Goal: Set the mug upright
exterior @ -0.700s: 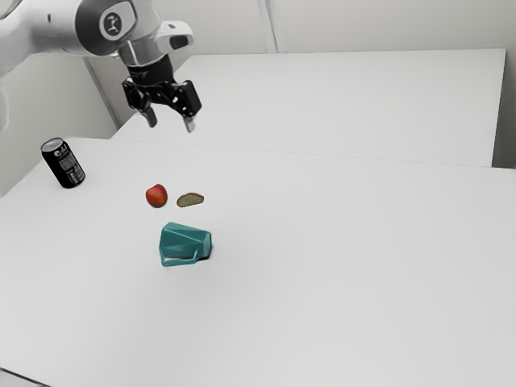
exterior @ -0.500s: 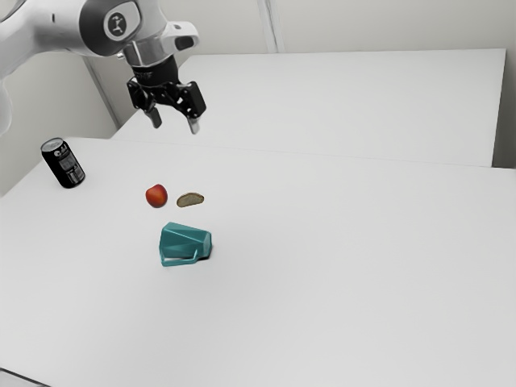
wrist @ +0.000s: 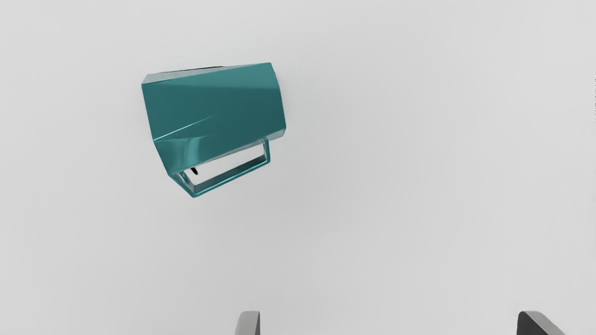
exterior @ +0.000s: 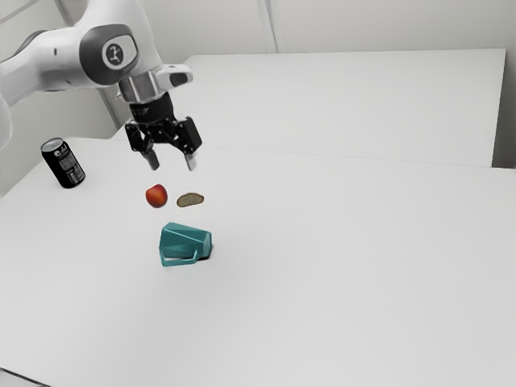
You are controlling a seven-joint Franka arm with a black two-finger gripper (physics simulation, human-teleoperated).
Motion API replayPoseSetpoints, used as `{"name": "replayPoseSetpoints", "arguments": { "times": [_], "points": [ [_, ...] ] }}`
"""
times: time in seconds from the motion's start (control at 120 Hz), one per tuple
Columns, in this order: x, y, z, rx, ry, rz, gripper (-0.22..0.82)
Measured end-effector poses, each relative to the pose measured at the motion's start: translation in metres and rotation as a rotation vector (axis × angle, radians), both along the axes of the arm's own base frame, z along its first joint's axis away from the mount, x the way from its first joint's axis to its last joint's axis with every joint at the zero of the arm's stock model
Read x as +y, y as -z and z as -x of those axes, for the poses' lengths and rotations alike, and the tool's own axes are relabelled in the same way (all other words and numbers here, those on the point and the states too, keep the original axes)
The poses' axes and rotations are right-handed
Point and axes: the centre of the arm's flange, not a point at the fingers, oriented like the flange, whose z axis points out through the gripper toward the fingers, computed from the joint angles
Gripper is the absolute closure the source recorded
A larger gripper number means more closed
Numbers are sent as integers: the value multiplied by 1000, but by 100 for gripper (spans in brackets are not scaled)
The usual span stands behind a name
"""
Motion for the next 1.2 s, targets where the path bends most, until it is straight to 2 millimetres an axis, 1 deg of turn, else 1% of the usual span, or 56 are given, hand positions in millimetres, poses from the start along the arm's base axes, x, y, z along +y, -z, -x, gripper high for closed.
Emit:
{"name": "replayPoseSetpoints", "arguments": {
  "times": [0.083,0.117,0.167,0.208,0.292,0.467,0.525,0.558,0.608,0.642,0.708,0.775,0.975,1.108,1.2],
  "points": [
    [8,20,6,30,-11,40,0],
    [13,25,7,30,-11,54,0],
    [26,32,8,27,-11,73,0],
    [40,39,8,23,-13,90,0],
    [77,51,7,5,-27,127,0],
    [166,72,15,-58,-71,202,0],
    [196,84,17,-73,-85,228,0],
    [212,94,18,-79,-93,250,0],
    [230,111,16,-86,-95,289,0],
    [234,122,13,-89,-83,313,0],
    [234,140,6,-97,-47,360,0],
    [242,156,4,-108,-28,400,0],
    [259,190,-2,-159,16,511,0],
    [259,220,-3,-149,34,604,0],
    [253,230,0,-134,51,661,0]
  ]
}}
